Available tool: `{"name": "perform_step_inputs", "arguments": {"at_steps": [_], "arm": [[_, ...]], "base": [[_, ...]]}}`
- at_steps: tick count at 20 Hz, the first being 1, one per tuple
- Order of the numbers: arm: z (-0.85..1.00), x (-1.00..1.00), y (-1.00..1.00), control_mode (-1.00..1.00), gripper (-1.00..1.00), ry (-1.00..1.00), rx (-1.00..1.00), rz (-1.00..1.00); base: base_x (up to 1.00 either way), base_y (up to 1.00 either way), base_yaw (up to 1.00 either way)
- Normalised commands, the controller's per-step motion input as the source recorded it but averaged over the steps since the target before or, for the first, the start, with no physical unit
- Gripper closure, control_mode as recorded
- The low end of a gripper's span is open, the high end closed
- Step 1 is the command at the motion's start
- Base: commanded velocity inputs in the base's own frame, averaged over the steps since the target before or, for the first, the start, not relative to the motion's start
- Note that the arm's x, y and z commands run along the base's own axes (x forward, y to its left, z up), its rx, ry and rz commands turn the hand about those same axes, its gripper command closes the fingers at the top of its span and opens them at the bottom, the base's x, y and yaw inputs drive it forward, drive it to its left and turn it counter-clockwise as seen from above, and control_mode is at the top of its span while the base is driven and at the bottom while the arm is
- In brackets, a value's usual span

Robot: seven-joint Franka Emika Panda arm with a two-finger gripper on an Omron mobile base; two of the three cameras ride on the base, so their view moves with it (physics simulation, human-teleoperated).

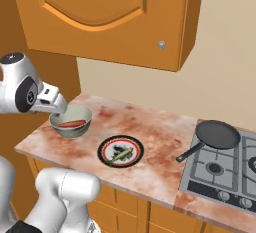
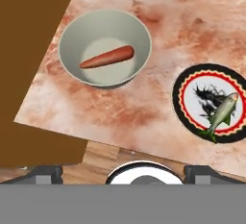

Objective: Place the fish on the plate and place the carrot on the same plate.

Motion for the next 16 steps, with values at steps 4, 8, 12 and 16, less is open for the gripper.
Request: {"name": "perform_step_inputs", "arguments": {"at_steps": [4,8,12,16], "arm": [[0.0,0.85,0.0,-1.0,-1.0,0.2,0.0,-0.41],[0.0,0.58,0.0,-1.0,-1.0,0.13,0.0,-0.38],[-0.06,0.28,-0.08,-1.0,-1.0,0.04,0.06,-0.07],[-0.5,0.57,-0.01,-1.0,-1.0,0.0,0.14,0.0]], "base": [[0.0,0.0,0.0],[0.0,0.0,0.0],[0.0,0.0,0.0],[0.0,0.0,0.0]]}}
